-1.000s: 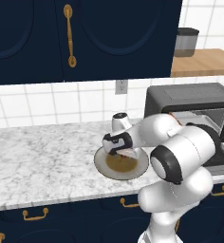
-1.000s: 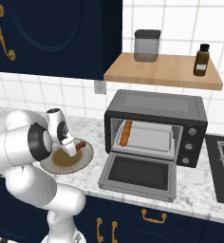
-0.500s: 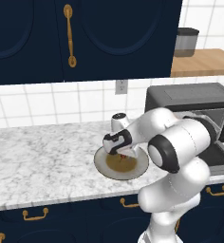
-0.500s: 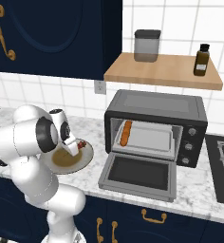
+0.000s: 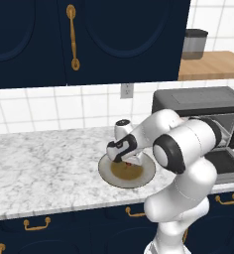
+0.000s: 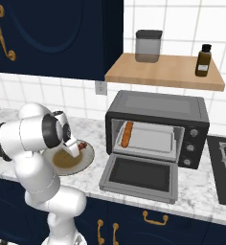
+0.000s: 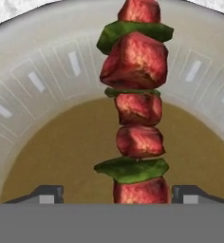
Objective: Pick up the kebab skewer and baguette bread, and place them inside the toaster oven. Close the toaster oven door and start by setting the timer.
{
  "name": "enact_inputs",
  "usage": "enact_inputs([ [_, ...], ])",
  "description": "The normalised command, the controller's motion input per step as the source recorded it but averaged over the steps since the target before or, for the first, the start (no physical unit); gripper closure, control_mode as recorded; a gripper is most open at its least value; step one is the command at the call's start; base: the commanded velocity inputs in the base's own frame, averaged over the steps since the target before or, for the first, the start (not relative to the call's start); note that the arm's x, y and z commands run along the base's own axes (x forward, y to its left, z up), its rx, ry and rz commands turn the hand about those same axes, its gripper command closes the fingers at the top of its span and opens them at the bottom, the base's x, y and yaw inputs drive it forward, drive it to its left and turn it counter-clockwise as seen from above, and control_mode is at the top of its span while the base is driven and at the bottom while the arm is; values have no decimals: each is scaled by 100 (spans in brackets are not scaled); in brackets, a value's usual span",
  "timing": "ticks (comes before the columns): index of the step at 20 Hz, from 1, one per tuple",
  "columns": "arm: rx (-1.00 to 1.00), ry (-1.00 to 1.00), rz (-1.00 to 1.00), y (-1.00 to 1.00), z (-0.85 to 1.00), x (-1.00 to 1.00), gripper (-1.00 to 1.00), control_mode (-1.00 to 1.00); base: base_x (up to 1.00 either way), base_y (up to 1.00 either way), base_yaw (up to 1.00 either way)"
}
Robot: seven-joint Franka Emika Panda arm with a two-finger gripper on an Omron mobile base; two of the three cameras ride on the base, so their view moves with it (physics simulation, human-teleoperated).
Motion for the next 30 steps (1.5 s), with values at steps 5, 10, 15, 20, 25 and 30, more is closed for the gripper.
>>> enact_inputs([
  [5, 0, 0, 1, 0, -14, 10, -100, -100, 0, 0, 0],
  [10, -1, 0, 3, -5, -33, 2, 100, -100, 0, 0, 0],
  [15, -2, 0, 4, -28, -43, 1, 100, -100, 0, 0, 0],
  [20, 0, 0, 5, -39, -24, -13, 100, -100, 0, 0, 0],
  [25, 0, 0, 6, -32, 9, -50, 100, -100, 0, 0, 0],
  [30, 0, 0, 9, -16, 57, -59, 100, -100, 0, 0, 0],
])
